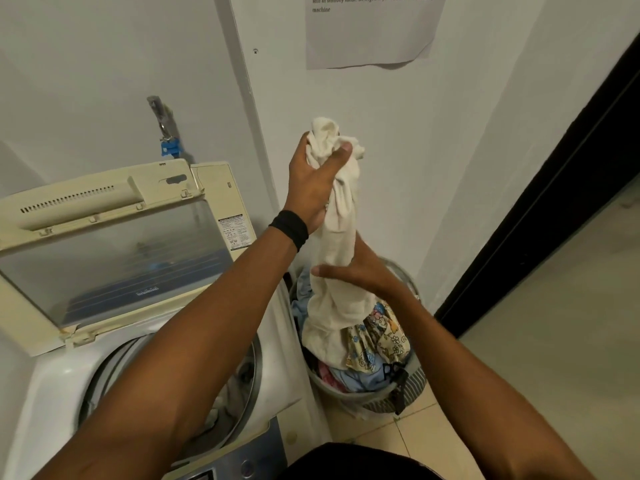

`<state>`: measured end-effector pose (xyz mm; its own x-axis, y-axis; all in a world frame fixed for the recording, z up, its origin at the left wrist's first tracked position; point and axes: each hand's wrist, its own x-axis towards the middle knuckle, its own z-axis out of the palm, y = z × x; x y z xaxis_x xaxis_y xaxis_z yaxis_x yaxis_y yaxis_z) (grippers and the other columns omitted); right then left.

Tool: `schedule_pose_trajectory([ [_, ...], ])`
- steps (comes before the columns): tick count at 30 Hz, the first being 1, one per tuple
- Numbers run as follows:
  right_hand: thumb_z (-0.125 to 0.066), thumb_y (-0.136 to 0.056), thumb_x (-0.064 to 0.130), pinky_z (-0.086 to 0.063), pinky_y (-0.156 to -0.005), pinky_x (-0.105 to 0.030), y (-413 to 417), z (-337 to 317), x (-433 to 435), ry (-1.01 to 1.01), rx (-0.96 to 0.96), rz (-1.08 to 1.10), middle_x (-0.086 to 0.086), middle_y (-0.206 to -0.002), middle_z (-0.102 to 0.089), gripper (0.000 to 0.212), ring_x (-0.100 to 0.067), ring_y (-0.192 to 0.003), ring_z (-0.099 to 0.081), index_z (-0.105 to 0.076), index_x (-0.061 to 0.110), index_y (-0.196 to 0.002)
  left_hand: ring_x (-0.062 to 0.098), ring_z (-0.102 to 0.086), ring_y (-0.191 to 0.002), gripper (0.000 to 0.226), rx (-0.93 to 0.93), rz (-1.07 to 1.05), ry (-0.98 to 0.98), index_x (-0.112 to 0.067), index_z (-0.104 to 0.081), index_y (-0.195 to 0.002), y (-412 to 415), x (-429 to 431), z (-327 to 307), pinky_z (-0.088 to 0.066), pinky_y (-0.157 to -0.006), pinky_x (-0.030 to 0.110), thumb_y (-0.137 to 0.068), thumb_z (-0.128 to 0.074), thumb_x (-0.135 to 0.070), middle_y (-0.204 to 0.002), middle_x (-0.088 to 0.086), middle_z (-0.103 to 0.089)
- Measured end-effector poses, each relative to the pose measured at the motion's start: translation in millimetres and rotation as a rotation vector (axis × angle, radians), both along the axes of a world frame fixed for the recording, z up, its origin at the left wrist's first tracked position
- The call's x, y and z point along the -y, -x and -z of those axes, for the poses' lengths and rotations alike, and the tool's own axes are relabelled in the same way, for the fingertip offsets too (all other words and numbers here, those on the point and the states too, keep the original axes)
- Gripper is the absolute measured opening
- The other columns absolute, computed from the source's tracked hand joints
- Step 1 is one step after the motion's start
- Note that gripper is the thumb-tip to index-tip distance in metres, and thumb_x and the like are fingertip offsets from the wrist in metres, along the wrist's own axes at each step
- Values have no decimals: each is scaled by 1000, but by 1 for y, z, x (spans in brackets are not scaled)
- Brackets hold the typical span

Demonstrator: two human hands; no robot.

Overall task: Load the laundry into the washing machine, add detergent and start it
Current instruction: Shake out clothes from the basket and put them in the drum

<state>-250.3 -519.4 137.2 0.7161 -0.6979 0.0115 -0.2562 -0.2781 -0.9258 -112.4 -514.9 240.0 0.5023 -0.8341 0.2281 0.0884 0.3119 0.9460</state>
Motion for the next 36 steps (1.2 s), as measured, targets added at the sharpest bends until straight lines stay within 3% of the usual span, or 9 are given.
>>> schedule_pose_trajectory([
  [5, -86, -83, 29, -53, -103, -48, 13, 9, 7, -36, -80, 61, 4, -132, -64, 64, -16, -117, -62, -55, 24, -139, 40, -70, -94, 20, 160, -172, 57, -7, -55, -104, -15, -4, -19, -59, -92, 57, -94, -72, -7, -101, 18, -66],
  [10, -79, -86, 8, -55, -84, -29, 47, -41, 40, 15, 29, 103, 6, -113, -68, 51, -7, -97, -66, -55, 23, -129, 4, -60, -89, 25, 594, -330, 43, -9, -58, -111, -45, -13, -22, -52, -85, 25, -91, -72, -12, -95, -12, -61],
  [13, -69, -90, -5, -53, -67, -21, 58, -75, 50, -96, 222, 118, 1, -97, -71, 41, -7, -74, -67, -52, 16, -122, 8, -62, -93, 25, 687, -285, -39, -15, -57, -114, -45, -20, -1, -55, -87, 35, -94, -71, -20, -98, -11, -63],
  [16, -68, -89, 10, -50, -76, -31, 49, -88, 53, -110, 378, 148, -5, -92, -67, 22, -19, -84, -63, -57, 18, -106, 19, -62, -106, 48, 764, -178, -95, -12, -57, -125, -32, -21, 11, -51, -96, 43, -95, -64, -49, -113, 4, -65],
  [18, -70, -84, 24, -49, -76, -34, 34, -90, 49, -114, 425, 190, -5, -90, -65, 17, -20, -85, -61, -59, 20, -97, 7, -56, -113, 64, 850, 17, -114, -11, -56, -134, -16, -24, 16, -46, -101, 26, -90, -64, -57, -124, 11, -60],
  [21, -72, -85, 19, -52, -73, -32, 18, -88, 45, -122, 430, 208, -1, -88, -68, 17, -15, -84, -66, -61, 14, -97, -16, -42, -124, 82, 837, 163, -186, -36, -44, -146, -8, -26, 33, -37, -103, 6, -78, -80, -62, -139, -2, -50],
  [25, -67, -94, 18, -56, -83, -36, 20, -74, 49, -239, 395, 100, -1, -115, -71, 24, -21, -106, -68, -65, 16, -119, 9, -58, -116, 60, 784, 14, -184, -27, -56, -131, -17, -22, 50, -51, -100, 40, -83, -78, -55, -121, -9, -64],
  [30, -85, -83, 32, -56, -100, -39, 31, -29, 33, -332, 140, -44, 8, -145, -56, 79, -17, -127, -60, -39, 44, -147, 12, -66, -106, 39, 526, -154, -136, -20, -60, -118, -25, -18, 43, -54, -96, 45, -91, -74, -44, -111, -10, -70],
  [36, -64, -99, 18, -60, -91, -46, 51, -18, 40, -333, 199, 195, -11, -112, -75, 17, -30, -106, -72, -71, 15, -114, 11, -65, -103, 45, 588, -203, -194, -22, -60, -115, -37, -17, 46, -54, -90, 37, -84, -72, -53, -108, -10, -69],
])
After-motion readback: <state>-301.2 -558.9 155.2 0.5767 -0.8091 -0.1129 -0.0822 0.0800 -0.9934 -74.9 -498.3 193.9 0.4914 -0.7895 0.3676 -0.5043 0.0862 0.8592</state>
